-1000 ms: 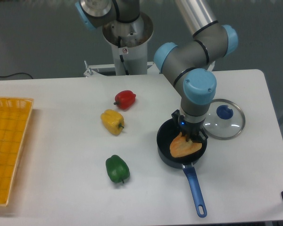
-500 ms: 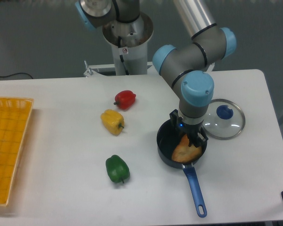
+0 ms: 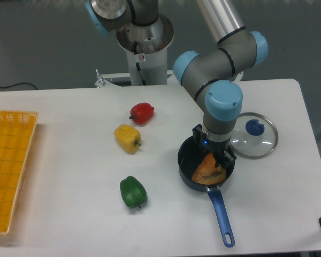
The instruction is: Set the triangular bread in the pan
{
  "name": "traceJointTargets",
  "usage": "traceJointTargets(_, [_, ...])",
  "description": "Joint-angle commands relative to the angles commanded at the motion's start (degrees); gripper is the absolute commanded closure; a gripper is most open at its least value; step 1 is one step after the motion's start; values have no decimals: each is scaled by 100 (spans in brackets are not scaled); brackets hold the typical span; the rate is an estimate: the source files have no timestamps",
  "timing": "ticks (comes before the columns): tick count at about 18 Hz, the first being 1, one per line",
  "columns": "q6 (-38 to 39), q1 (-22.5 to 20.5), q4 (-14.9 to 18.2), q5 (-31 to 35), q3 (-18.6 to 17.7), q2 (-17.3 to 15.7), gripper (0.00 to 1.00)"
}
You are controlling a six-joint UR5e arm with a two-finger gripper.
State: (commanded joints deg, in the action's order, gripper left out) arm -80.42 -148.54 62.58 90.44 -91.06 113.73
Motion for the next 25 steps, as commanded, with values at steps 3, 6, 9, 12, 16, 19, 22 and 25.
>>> traceJointTargets(3, [0,-26,0,0,17,-35,0])
traceJointTargets(6, [-35,-35,9,9,131,-53,0])
traceJointTargets(9, [-298,-79,79,18,263,-105,0])
traceJointTargets(12, [-597,-175,114,26,281,-184,0])
traceJointTargets(16, [-923,-246,368,394,412,-246,0])
traceJointTargets(19, [-923,-255,466,431,483,-255,0])
traceJointTargets(22, [-923,-281,544,413,554,-264,0])
traceJointTargets(25, [-932,-281,589,404,571,-272,0])
